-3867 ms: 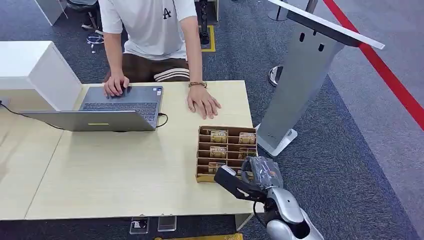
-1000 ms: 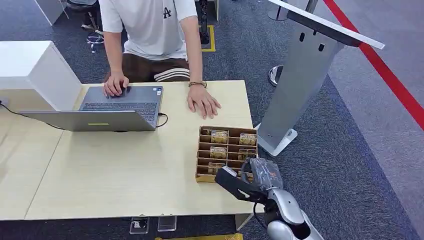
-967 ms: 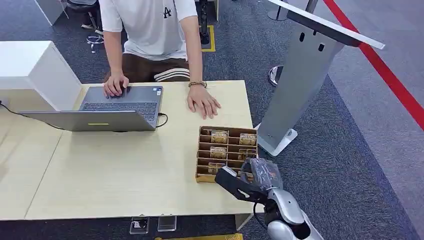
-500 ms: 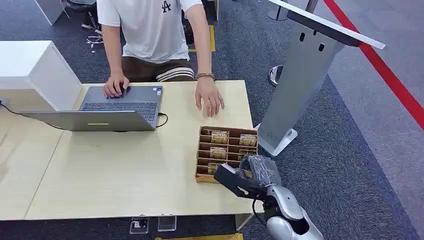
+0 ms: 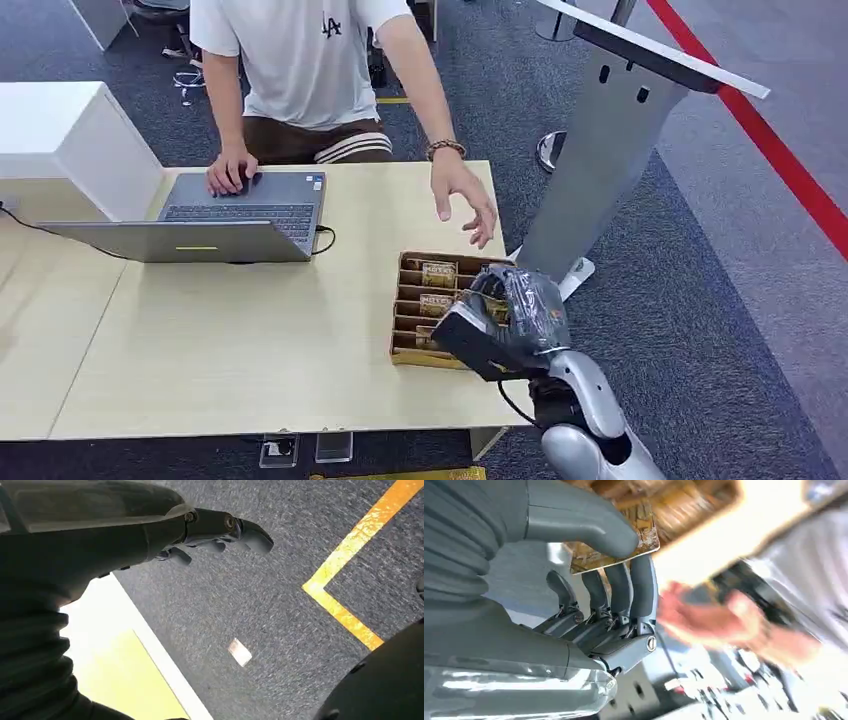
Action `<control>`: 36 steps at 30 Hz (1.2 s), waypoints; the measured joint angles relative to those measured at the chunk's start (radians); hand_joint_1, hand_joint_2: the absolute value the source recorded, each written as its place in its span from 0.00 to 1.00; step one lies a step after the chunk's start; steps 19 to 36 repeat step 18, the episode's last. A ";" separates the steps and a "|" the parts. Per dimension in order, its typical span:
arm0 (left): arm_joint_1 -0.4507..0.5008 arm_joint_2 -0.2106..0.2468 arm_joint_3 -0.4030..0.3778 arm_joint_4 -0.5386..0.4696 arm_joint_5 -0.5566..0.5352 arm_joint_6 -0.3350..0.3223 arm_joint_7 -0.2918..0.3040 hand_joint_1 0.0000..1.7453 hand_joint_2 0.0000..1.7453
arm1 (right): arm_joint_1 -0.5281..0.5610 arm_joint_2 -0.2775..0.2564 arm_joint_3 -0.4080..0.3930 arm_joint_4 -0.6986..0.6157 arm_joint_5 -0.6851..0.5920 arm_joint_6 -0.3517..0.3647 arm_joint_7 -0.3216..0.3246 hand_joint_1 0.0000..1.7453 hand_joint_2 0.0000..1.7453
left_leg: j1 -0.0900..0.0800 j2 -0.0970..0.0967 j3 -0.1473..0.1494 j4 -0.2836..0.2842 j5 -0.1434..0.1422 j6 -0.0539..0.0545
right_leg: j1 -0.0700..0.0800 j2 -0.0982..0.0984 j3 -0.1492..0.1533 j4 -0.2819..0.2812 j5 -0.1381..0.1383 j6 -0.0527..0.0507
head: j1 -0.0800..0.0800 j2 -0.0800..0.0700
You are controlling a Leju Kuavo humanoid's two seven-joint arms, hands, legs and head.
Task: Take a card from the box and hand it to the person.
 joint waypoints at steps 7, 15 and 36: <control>0.000 0.000 0.005 0.000 0.000 0.000 0.003 0.00 1.00 | -0.042 0.000 0.004 -0.088 -0.147 -0.037 -0.142 0.79 1.00 | 0.000 0.000 0.000 0.000 0.000 0.000 | 0.000 0.000 0.000 0.000 0.000 0.000 | 0.000 0.000; 0.000 0.000 0.009 0.000 0.005 -0.004 0.017 0.00 1.00 | -0.058 0.000 0.013 -0.116 -0.182 -0.036 -0.158 0.79 1.00 | 0.000 0.000 0.000 0.000 0.000 0.000 | 0.000 0.000 0.000 0.000 0.000 0.000 | 0.000 0.000; 0.000 0.002 0.013 0.000 0.020 -0.033 0.028 0.00 0.00 | -0.063 0.000 0.019 -0.116 -0.191 -0.030 -0.158 0.66 1.00 | 0.000 0.000 0.000 0.000 0.000 0.000 | 0.000 0.000 0.000 0.000 0.000 0.000 | 0.000 0.000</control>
